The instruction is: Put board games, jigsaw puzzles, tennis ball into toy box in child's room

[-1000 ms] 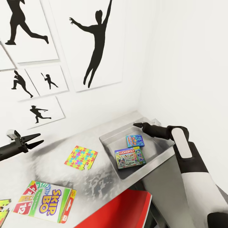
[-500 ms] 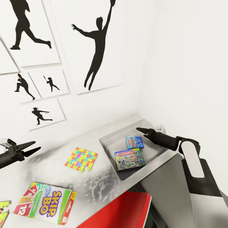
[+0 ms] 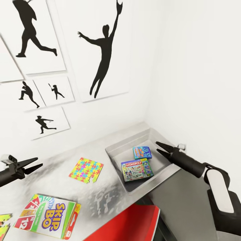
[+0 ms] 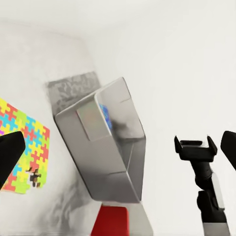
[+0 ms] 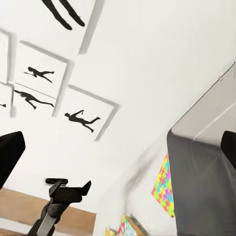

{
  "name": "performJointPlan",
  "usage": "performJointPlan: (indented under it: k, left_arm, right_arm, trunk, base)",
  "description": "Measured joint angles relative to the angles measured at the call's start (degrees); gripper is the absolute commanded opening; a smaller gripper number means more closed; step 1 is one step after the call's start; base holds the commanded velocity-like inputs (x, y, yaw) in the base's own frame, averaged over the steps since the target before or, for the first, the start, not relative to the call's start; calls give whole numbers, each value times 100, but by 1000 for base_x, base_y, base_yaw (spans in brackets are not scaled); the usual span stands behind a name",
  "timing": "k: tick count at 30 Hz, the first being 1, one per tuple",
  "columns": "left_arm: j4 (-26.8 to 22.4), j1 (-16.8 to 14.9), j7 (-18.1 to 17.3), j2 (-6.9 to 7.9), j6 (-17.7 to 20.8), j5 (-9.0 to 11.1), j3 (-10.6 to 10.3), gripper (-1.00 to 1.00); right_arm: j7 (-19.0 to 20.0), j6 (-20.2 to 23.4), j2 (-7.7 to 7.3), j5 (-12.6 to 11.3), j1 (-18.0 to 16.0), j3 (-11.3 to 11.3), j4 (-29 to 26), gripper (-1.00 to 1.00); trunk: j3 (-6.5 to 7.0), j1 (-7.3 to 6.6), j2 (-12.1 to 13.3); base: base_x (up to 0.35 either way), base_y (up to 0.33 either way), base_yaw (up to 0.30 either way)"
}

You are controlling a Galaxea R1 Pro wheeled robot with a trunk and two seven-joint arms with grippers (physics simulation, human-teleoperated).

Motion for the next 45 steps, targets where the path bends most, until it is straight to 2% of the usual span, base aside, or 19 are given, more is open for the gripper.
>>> performJointPlan:
  k: [4, 8, 14, 21, 25, 31, 39, 45]
  left_arm:
    - [-44, 184, 0, -8, 4, 1, 1, 100]
    - [-30, 265, 0, 15, 15, 16, 6, 100]
    - [-93, 310, 0, 7, 39, 25, 7, 100]
    - [-105, 318, 0, 6, 37, 23, 15, 100]
    - [-106, 319, 0, 7, 30, 28, 13, 100]
    - [-107, 319, 0, 9, 22, 28, 18, 100]
    - [-107, 319, 0, -23, 16, 35, 13, 100]
    - [-109, 325, -1, 6, 16, 35, 27, 100]
  right_arm:
    - [454, -1, -3, -4, 305, -333, -7, 100]
    - [947, -4, -3, 11, 425, -495, -28, 100]
    - [1340, -22, -3, 55, 636, -576, -56, 100]
    - [1475, -26, -3, 52, 996, -736, -90, 100]
    - [1835, -27, -3, 54, 1218, -867, -115, 100]
    - [2297, -48, 2, 65, 1480, -928, -123, 100]
    - [2401, -52, 5, 66, 1566, -1006, -123, 100]
    - [2412, -49, 5, 75, 1662, -1056, -122, 100]
  trunk:
    - [38, 0, 0]
    - [75, 0, 0]
    - [132, 0, 0]
    - [198, 2, 1]
    - [236, 1, 0]
    - [293, 3, 1]
    - [363, 1, 1]
    - [403, 2, 2]
  base:
    - [0, 0, 0]
    - [0, 0, 0]
    - [-2, 0, 0]
    - [-183, 8, 0]
    - [-96, 9, 0]
    - [-130, 2, 0]
    - [-132, 1, 0]
    - [-142, 65, 0]
